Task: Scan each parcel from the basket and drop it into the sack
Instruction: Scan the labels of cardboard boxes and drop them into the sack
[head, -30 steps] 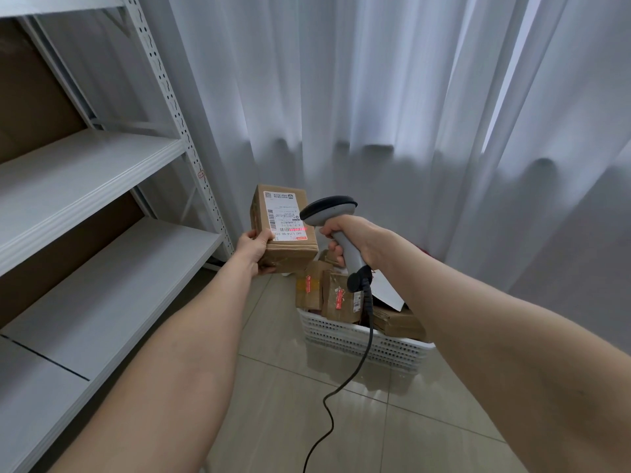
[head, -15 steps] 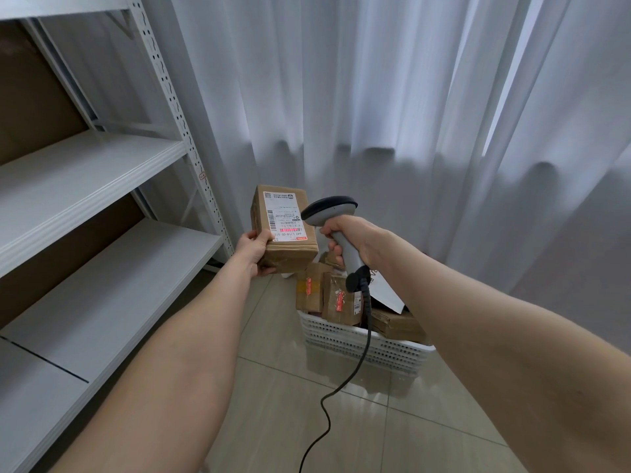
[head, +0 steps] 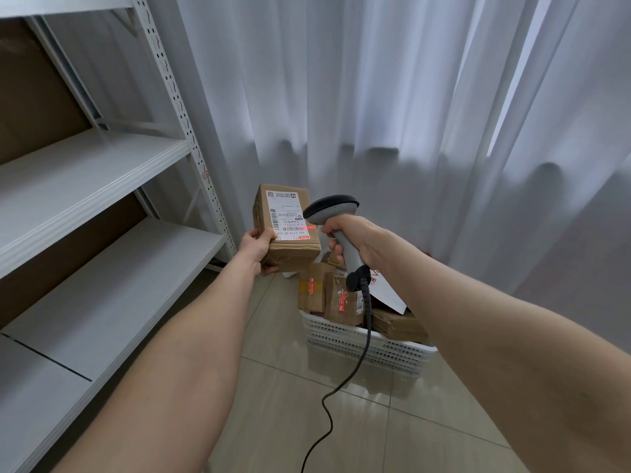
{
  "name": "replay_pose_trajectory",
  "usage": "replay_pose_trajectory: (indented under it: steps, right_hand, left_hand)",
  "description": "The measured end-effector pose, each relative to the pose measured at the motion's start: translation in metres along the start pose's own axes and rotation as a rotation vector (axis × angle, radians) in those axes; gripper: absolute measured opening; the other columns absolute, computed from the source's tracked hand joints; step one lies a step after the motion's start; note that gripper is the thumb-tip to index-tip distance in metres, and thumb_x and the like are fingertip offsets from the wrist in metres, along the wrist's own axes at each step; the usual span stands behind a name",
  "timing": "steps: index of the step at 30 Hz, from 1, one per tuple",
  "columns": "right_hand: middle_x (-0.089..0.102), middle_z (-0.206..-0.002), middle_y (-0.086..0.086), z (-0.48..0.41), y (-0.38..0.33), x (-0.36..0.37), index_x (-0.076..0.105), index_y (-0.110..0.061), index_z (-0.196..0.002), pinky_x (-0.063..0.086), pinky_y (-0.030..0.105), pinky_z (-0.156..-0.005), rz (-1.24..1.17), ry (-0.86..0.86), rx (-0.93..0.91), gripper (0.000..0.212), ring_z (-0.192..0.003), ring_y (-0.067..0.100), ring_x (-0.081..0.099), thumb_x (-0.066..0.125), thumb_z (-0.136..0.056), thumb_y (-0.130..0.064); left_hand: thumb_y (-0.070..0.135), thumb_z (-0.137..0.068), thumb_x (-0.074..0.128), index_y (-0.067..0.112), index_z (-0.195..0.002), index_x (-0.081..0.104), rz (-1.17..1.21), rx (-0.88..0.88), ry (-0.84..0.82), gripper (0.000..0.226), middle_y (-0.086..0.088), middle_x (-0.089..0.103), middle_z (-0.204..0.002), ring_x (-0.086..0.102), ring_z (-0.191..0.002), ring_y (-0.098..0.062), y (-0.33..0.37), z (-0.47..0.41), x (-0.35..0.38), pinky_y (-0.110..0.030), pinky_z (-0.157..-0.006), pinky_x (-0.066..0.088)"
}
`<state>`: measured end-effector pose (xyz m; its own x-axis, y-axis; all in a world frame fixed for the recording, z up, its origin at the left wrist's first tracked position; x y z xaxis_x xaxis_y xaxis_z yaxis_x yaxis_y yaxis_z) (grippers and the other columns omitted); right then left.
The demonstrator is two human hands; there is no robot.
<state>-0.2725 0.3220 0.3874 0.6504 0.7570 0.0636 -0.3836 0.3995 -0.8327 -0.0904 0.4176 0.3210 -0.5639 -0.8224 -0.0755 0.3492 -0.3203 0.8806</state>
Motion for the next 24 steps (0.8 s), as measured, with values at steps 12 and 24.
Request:
replay_pose_trajectory:
  steps: [12,24]
  right_hand:
    - [0.06,-0.068,0.006,-0.006,0.004,0.007,0.058,-0.007,-0.105,0.046,0.021,-0.043,-0.046,-0.03,-0.002,0.019,-0.048,0.01,0.05,0.062,-0.091,-0.018]
    - [0.069,-0.099,0.015,-0.024,0.043,0.033,0.057,-0.006,-0.112,0.056,0.034,-0.066,-0.152,0.111,-0.008,0.043,-0.069,0.024,0.064,0.076,-0.083,-0.03]
  left_hand:
    - [0.026,-0.088,0.062,0.024,-0.136,0.042,0.033,0.0,-0.008,0.051,-0.01,0.054,-0.124,0.055,-0.104,-0.03,0.0,0.0,-0.007,-0.046,-0.067,0.057]
    - [0.048,-0.08,0.064,0.018,-0.114,0.056,0.083,-0.201,-0.054,0.046,-0.013,0.053,-0.109,0.055,-0.099,-0.027,-0.036,0.044,-0.06,-0.039,-0.065,0.059]
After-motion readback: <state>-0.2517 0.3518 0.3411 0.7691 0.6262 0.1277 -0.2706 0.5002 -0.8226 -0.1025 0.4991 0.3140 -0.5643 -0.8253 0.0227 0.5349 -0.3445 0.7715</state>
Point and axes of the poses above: each hand's wrist, its own z-axis away from the middle knuckle, its own x-axis out of the palm, y = z × x, the point moved 4 cm from there along -z, towards the middle knuckle
